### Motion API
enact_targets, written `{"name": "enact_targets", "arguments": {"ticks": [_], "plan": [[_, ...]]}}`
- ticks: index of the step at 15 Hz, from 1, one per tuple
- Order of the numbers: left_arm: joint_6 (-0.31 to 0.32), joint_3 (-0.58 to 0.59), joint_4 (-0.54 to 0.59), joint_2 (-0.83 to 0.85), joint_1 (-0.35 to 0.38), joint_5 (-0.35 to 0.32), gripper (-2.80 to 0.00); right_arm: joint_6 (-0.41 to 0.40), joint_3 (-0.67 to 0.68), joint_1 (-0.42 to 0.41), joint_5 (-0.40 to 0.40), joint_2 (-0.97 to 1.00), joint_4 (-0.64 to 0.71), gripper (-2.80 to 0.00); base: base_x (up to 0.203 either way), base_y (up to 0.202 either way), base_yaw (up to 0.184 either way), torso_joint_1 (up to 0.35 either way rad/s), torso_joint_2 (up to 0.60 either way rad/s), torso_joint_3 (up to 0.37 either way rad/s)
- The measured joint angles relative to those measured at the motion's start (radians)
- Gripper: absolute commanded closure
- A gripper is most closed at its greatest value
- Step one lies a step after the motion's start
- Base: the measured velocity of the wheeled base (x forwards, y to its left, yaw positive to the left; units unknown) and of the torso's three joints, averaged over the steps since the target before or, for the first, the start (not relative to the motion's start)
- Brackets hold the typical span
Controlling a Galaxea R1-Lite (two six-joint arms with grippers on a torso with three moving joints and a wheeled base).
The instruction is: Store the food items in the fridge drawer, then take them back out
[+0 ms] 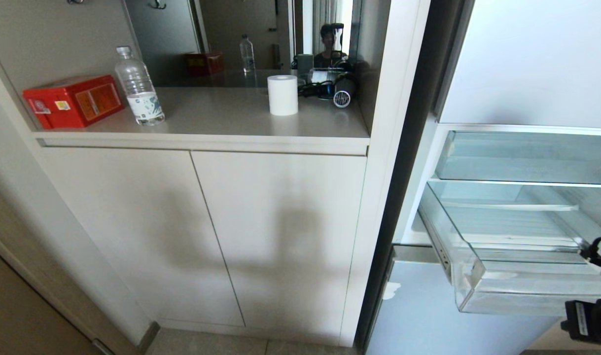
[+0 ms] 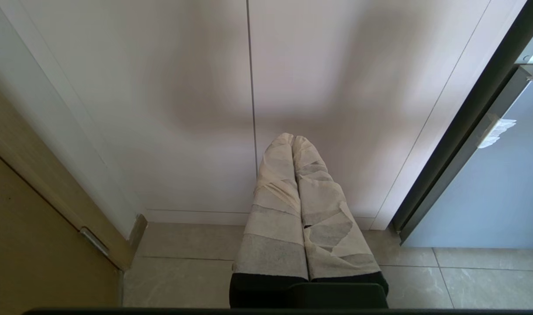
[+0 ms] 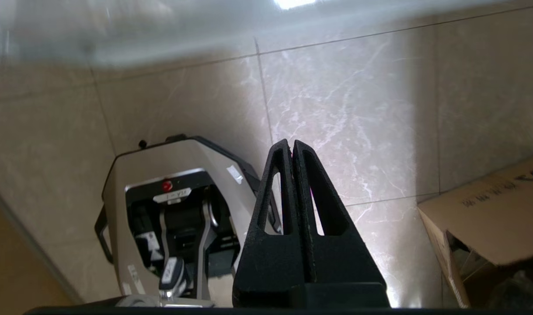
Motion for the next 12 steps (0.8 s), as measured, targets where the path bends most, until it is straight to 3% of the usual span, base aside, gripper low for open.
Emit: {"name": "enact_targets", "arguments": {"ticks": [4, 8, 12], "plan": [[0.0, 0.0, 0.0, 0.0, 0.0, 0.0, 0.0, -0.021, -0.132, 0.002, 0.061, 0.273, -0.104, 0.0, 0.0, 0.0, 0.0, 0.0, 0.0, 0.0], [0.0, 0.0, 0.0, 0.0, 0.0, 0.0, 0.0, -0.024, -0.244, 0.004, 0.105, 0.497, -0.345, 0.0, 0.0, 0.0, 0.0, 0.0, 0.0, 0.0], [0.0, 0.0, 0.0, 0.0, 0.0, 0.0, 0.0, 0.046, -0.428, 0.004, 0.183, 0.653, -0.409, 0.0, 0.0, 0.0, 0.0, 0.0, 0.0, 0.0]]}}
